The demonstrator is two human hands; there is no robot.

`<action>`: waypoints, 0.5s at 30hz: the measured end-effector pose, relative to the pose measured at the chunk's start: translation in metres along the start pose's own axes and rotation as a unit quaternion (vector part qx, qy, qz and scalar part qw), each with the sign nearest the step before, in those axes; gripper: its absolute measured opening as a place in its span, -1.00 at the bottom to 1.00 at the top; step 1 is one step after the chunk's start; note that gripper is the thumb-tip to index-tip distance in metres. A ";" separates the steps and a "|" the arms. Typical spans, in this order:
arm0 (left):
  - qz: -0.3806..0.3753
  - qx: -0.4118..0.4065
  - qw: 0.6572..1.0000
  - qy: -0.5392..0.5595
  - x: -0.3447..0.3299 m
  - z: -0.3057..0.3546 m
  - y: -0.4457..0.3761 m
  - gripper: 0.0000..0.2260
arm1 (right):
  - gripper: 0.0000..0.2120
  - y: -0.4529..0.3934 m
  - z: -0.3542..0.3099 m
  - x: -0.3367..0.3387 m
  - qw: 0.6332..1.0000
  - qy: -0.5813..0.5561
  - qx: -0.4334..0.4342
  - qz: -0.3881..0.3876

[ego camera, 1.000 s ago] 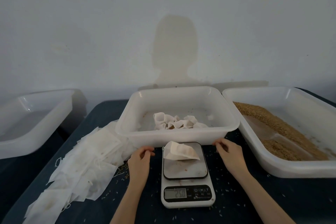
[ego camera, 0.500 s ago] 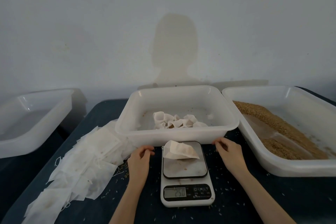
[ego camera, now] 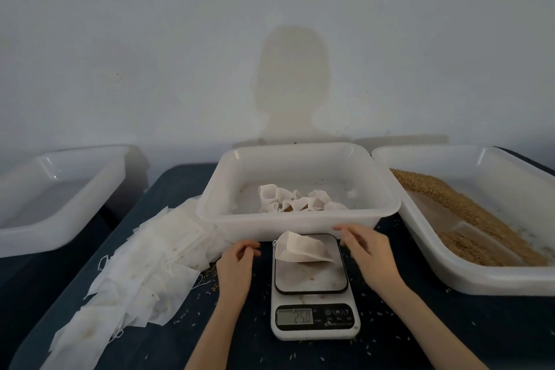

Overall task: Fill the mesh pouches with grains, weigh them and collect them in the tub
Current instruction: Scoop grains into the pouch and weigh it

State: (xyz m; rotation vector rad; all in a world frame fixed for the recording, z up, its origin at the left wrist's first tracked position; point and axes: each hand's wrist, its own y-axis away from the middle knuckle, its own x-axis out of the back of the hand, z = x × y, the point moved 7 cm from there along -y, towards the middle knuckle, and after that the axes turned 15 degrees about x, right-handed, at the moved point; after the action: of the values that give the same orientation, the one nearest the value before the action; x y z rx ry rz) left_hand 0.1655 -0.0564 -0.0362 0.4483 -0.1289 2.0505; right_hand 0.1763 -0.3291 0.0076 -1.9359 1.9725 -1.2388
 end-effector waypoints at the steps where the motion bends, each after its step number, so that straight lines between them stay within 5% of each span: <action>1: -0.001 0.001 1.000 0.000 0.000 0.000 0.000 -0.77 | -0.84 -0.004 -0.013 -0.006 0.999 0.012 0.023 -0.031; 7: -0.003 0.002 1.000 0.002 0.001 0.000 0.001 -0.79 | -0.35 -0.010 -0.059 -0.057 0.942 0.208 0.118 -0.234; 15: -0.009 0.002 1.000 0.007 0.001 0.002 0.003 -0.78 | -0.78 -0.031 -0.058 -0.054 0.967 0.173 0.070 -0.176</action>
State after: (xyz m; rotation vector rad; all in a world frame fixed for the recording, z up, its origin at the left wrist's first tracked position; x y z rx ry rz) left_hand 0.1630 -0.0582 -0.0338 0.4358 -0.1105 2.0360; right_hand 0.1759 -0.2509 0.0405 -2.1811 1.6532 -1.8639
